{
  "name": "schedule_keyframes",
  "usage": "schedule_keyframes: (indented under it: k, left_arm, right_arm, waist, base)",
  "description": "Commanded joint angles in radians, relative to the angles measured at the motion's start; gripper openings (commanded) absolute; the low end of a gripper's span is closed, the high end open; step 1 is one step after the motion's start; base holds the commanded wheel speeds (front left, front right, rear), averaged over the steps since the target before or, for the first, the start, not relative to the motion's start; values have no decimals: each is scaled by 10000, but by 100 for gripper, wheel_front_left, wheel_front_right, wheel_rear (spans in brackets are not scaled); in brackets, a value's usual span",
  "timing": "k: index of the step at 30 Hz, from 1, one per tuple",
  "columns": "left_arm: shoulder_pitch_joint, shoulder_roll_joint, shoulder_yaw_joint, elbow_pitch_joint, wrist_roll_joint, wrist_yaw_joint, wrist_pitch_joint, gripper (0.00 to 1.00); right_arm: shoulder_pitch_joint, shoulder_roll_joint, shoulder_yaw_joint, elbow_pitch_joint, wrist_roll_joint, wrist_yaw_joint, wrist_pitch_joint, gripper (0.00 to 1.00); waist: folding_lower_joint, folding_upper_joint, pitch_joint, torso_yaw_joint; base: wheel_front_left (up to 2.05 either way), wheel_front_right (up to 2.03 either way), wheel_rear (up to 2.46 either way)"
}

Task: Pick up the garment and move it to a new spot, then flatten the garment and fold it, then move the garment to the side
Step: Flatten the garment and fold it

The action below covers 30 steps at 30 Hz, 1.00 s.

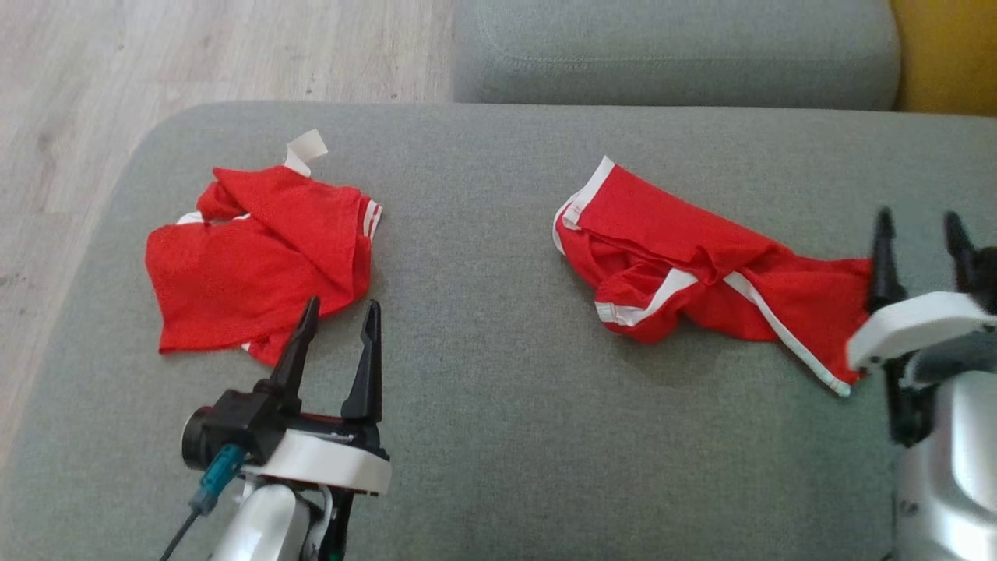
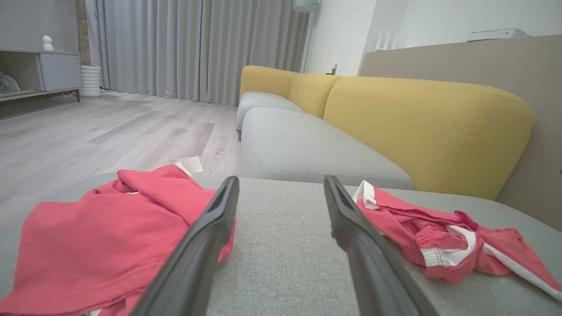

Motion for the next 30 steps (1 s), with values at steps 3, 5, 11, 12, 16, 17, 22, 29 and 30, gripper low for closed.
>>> schedule_keyframes:
  k: [3, 5, 11, 12, 16, 17, 22, 29, 30]
  left_arm:
    - [-335, -37, 524, -383, 56, -26, -95, 100]
    - [-263, -89, 581, -416, 30, -33, -95, 100]
    - [-43, -194, 639, -468, 54, -55, -95, 100]
    - [-23, -204, 636, -465, 64, -69, -95, 100]
    - [-13, -242, 603, -434, 100, -124, -95, 100]
    - [-31, -253, 584, -422, 107, -142, -95, 100]
    - [-158, -286, 518, -362, 135, -215, -95, 100]
    - [-330, -343, 507, -217, 164, -305, -95, 100]
    - [-350, -353, 499, -194, 170, -321, -95, 100]
  right_arm:
    - [498, 111, 1085, -844, 416, 75, -796, 100]
    - [1026, 120, 1658, -1107, 934, 75, -1171, 100]
    - [2473, 125, 2749, -1620, 1974, 75, -1893, 100]
    - [2615, 125, 2862, -1627, 2024, 75, -1928, 100]
    - [2780, 126, 3193, -1716, 1929, 75, -1983, 100]
    - [2747, 126, 3251, -1748, 1860, 75, -1945, 100]
    - [2466, 126, 3482, -1753, 1594, 75, -1524, 100]
    - [1695, 127, 4116, -910, 2201, 75, -363, 100]
    - [1543, 127, 4143, -694, 2399, 75, -242, 100]
  waist:
    - [-1, 0, -229, -21]
    - [-1, 0, -329, -42]
    - [-1, 0, -465, -247]
    - [-1, 0, -462, -273]
    - [-1, 0, -381, -295]
    - [-1, 0, -335, -267]
    - [-1, 0, -61, -39]
    - [-1, 0, 318, 469]
    - [-1, 0, 349, 543]
  base:
    - [0, 0, 0]
    - [0, 0, 0]
    - [0, 0, 0]
    - [0, 0, 0]
    - [0, 0, 0]
    - [0, 0, 0]
    - [0, 0, 0]
    - [0, 0, 0]
    - [0, 0, 0]
